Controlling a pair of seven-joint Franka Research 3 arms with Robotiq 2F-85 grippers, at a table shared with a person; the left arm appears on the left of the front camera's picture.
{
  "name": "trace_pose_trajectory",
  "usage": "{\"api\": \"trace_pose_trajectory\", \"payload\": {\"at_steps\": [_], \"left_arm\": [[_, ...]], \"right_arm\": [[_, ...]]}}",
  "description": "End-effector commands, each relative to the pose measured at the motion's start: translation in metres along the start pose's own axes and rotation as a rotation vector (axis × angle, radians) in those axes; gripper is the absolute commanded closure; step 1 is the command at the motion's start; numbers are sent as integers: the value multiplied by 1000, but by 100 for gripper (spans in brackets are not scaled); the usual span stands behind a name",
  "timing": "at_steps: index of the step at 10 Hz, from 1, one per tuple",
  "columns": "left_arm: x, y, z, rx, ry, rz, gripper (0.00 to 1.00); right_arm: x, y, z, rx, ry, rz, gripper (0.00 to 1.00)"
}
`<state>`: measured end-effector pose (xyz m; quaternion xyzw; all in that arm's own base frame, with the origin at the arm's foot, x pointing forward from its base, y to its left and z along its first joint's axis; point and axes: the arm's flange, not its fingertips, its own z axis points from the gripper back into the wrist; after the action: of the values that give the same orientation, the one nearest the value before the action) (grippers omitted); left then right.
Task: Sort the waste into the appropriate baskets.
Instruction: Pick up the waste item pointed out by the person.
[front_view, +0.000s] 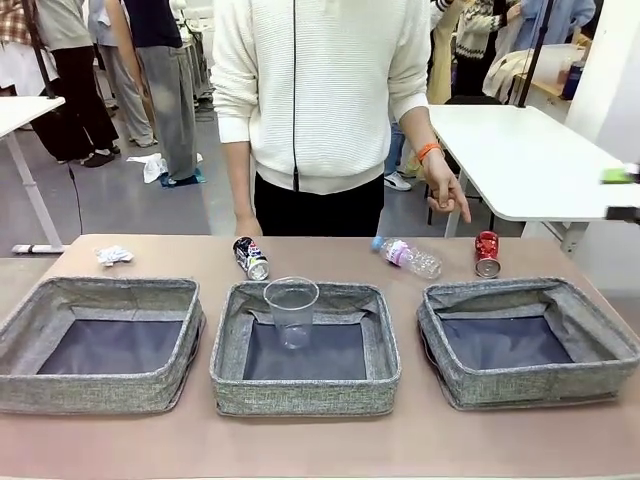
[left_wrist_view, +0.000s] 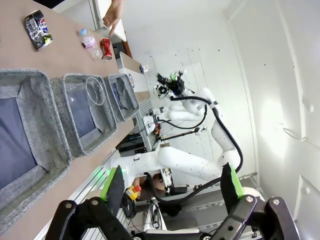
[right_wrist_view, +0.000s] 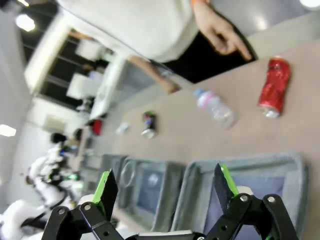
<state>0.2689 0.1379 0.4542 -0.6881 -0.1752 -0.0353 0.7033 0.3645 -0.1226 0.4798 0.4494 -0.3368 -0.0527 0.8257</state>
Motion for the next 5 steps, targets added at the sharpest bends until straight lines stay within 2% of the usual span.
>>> {"api": "trace_pose_trajectory", "payload": {"at_steps": [1, 3, 5], "left_arm": [[-1, -7, 2, -7, 4, 12, 0], [-1, -7, 2, -7, 4, 12, 0], [-1, -7, 2, -7, 4, 12, 0]], "right_arm": [[45, 24, -70, -601, 258, 74, 0], [67, 19, -118, -818, 419, 118, 0], [71, 2, -137, -843, 527, 93, 0]]}}
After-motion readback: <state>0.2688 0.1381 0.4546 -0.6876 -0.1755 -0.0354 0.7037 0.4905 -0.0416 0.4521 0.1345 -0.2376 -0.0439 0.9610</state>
